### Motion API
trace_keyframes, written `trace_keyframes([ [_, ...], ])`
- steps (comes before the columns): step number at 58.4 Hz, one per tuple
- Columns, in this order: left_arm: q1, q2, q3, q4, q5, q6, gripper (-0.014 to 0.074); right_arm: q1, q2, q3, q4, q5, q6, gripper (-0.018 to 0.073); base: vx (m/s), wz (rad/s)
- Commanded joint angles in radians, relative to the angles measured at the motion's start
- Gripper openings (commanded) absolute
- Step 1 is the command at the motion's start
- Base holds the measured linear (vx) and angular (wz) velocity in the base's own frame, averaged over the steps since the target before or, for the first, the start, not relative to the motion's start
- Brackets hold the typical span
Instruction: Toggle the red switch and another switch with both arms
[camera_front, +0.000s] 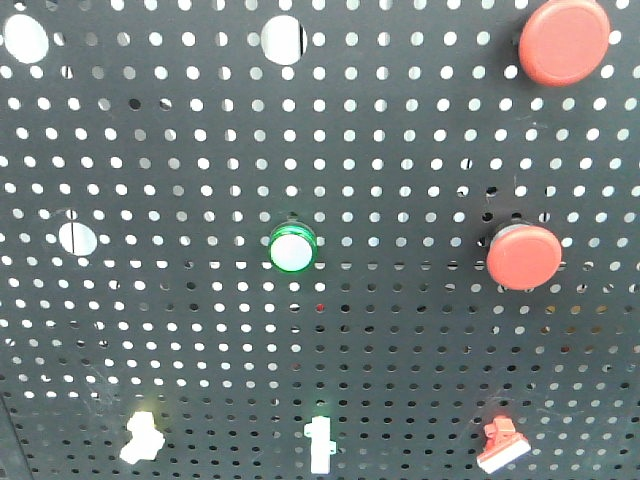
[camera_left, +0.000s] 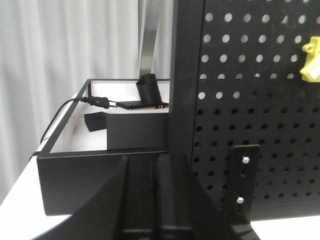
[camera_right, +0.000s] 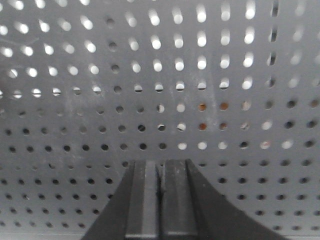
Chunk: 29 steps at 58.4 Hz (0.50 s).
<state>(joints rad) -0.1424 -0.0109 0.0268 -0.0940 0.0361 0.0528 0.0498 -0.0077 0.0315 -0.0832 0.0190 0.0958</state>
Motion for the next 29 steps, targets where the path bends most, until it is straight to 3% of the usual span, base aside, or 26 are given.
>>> trace_keyframes([
  [1, 0.002, -0.018, 0.018, -0.004, -0.079, -0.010, 0.0003, -0.007, -0.015, 0.005, -0.023, -0.050, -0.003, -0.0006, 0.00, 0.00],
  [29, 0.002, -0.018, 0.018, -0.004, -0.079, -0.010, 0.0003, -0.007, -0.016, 0.005, -0.023, -0.045, -0.003, -0.0006, 0.00, 0.00],
])
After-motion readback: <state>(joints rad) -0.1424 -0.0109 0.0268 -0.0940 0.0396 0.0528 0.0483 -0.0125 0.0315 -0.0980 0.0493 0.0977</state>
